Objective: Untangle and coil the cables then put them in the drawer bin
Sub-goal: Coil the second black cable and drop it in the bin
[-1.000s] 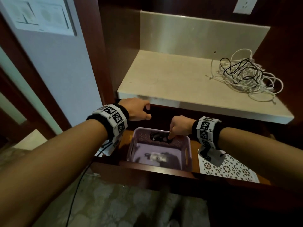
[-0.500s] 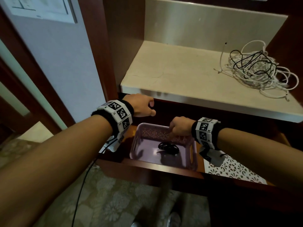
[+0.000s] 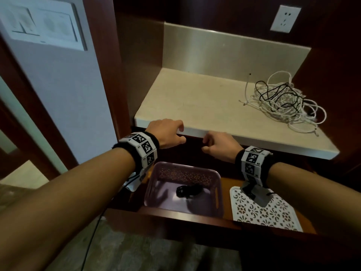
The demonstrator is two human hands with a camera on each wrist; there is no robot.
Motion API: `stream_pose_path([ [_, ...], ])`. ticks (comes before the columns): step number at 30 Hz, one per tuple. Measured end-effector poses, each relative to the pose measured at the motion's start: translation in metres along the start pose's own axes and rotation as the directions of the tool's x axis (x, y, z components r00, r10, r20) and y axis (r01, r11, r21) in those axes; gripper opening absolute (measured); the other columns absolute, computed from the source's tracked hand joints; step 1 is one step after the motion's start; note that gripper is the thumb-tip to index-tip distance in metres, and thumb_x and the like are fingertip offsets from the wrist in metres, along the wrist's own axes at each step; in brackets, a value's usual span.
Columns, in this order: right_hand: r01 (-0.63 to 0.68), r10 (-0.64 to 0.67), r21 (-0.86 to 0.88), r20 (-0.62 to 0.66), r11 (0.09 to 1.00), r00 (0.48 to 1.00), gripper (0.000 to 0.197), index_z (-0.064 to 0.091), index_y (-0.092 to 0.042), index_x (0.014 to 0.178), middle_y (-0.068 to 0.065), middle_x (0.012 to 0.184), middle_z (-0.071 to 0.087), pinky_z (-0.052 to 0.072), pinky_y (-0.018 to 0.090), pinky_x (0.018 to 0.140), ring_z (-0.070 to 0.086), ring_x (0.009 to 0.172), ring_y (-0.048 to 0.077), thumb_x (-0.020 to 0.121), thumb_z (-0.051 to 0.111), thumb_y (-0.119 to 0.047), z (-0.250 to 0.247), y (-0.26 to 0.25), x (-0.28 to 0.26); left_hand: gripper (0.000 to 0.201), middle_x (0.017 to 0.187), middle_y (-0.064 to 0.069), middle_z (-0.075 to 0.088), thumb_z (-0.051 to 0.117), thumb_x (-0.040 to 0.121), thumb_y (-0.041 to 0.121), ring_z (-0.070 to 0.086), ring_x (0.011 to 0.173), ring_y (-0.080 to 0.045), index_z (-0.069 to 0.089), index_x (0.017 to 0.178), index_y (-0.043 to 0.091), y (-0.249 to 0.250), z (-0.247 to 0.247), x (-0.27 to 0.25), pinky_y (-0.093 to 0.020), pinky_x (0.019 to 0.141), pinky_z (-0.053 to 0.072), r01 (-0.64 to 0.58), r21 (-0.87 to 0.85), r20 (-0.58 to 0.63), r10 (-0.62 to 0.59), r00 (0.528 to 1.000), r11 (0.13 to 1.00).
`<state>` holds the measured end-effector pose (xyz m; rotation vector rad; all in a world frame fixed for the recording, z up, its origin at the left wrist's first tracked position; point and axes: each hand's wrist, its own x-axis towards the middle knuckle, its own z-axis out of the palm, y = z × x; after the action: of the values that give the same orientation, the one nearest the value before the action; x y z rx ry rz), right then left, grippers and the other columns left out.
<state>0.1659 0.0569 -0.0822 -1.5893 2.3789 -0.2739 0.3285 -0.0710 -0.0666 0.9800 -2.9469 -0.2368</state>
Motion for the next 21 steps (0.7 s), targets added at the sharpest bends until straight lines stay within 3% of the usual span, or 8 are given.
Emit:
stream_pose_path([
  [3, -0.031, 0.031, 0.011, -0.073, 0.999, 0.997, 0.027, 0.06, -0.02, 0.109, 0.003, 0.102, 0.066, 0.049, 0.033, 0.08, 0.061, 0.096, 0.026, 0.085, 0.064, -0.034, -0.017, 0.007, -0.004, 0.041, 0.117, -0.001, 0.06, 0.055, 0.087, 0.05, 0.057, 0.104, -0.026, 0.051, 0.122, 0.028, 0.01, -0.009, 0.005, -0.033, 0.077, 0.038, -0.02, -0.032, -0.077, 0.018, 0.997, 0.999],
  [8, -0.101, 0.107, 0.039, -0.169, 0.994, 0.98, 0.028, 0.058, -0.025, 0.108, 0.0, 0.097, 0.066, 0.045, 0.032, 0.076, 0.06, 0.094, 0.025, 0.083, 0.064, -0.035, -0.043, 0.024, -0.013, 0.04, 0.124, 0.001, 0.055, 0.054, 0.087, 0.046, 0.058, 0.1, -0.023, 0.05, 0.123, 0.029, 0.032, -0.023, 0.013, -0.035, 0.082, 0.043, -0.076, -0.094, -0.194, 0.056, 0.979, 0.993],
  [13, -0.161, 0.177, 0.083, -0.243, 0.983, 0.954, 0.029, 0.056, -0.025, 0.108, -0.003, 0.093, 0.065, 0.048, 0.034, 0.077, 0.059, 0.09, 0.022, 0.081, 0.062, -0.034, -0.072, 0.048, -0.027, 0.044, 0.132, 0.001, 0.048, 0.055, 0.085, 0.044, 0.055, 0.1, -0.023, 0.047, 0.126, 0.03, 0.061, -0.036, 0.032, -0.033, 0.081, 0.039, -0.121, -0.133, -0.198, 0.093, 0.976, 0.984],
  [21, -0.2, 0.241, 0.165, -0.29, 0.966, 0.926, 0.027, 0.055, -0.025, 0.107, -0.002, 0.094, 0.065, 0.055, 0.043, 0.079, 0.065, 0.085, 0.022, 0.082, 0.062, -0.03, -0.108, 0.099, -0.04, 0.044, 0.133, 0.0, 0.049, 0.052, 0.086, 0.046, 0.056, 0.103, -0.026, 0.045, 0.127, 0.031, 0.124, -0.046, 0.073, -0.033, 0.08, 0.037, -0.156, -0.13, -0.219, 0.125, 0.968, 0.979],
])
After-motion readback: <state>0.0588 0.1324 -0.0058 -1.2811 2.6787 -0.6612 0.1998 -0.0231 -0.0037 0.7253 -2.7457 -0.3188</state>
